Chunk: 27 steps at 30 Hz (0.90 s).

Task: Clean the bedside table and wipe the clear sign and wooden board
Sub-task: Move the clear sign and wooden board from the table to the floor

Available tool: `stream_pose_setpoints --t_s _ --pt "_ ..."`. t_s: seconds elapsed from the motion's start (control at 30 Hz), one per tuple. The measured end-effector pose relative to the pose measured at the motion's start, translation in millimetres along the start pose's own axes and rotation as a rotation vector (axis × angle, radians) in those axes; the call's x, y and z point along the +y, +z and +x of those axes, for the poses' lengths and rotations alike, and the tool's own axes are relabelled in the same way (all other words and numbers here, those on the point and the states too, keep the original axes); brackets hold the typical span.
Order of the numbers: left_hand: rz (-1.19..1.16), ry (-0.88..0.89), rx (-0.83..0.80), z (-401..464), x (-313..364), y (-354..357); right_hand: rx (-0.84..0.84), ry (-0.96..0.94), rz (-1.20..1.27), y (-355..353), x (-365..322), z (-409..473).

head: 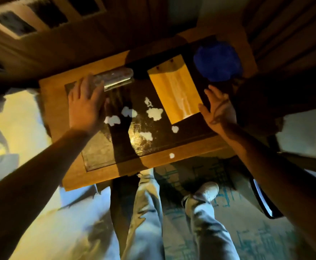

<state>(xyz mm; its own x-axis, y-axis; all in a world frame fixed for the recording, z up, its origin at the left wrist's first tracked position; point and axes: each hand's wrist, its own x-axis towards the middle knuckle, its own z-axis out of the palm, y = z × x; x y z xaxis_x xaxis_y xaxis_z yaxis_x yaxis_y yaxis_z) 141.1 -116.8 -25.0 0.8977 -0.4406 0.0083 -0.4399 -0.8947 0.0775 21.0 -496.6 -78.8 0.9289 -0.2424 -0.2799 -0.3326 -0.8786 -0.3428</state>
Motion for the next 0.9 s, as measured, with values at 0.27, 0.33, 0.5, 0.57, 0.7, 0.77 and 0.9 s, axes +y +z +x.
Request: stream_pose_setpoints --t_s 0.27,0.33,0.5,0.57,0.7,0.77,0.9 --pt "0.067 0.085 -0.087 56.4 -42.5 6.6 -0.01 0.129 0.037 13.5 -18.9 42.1" --pt "0.075 0.082 -0.102 62.2 -46.0 6.6 -0.02 0.165 0.049 15.3 -20.2 47.0" --pt "0.085 0.118 -0.088 77.3 -49.1 4.4 -0.019 0.243 0.141 17.1 -22.4 56.6" --pt "0.11 0.129 -0.091 84.2 -45.2 2.1 -0.041 0.278 0.172 16.0 -23.2 60.2" --pt "0.118 0.126 -0.168 95.5 -38.3 1.5 -0.08 0.361 0.297 13.4 -27.0 65.9" --pt "0.114 0.117 -0.199 99.9 -37.9 0.5 -0.084 0.379 0.386 12.8 -27.1 66.9" --pt "0.132 0.159 -0.236 104.0 -39.4 -2.1 -0.121 0.365 0.542 9.4 -28.1 65.8"
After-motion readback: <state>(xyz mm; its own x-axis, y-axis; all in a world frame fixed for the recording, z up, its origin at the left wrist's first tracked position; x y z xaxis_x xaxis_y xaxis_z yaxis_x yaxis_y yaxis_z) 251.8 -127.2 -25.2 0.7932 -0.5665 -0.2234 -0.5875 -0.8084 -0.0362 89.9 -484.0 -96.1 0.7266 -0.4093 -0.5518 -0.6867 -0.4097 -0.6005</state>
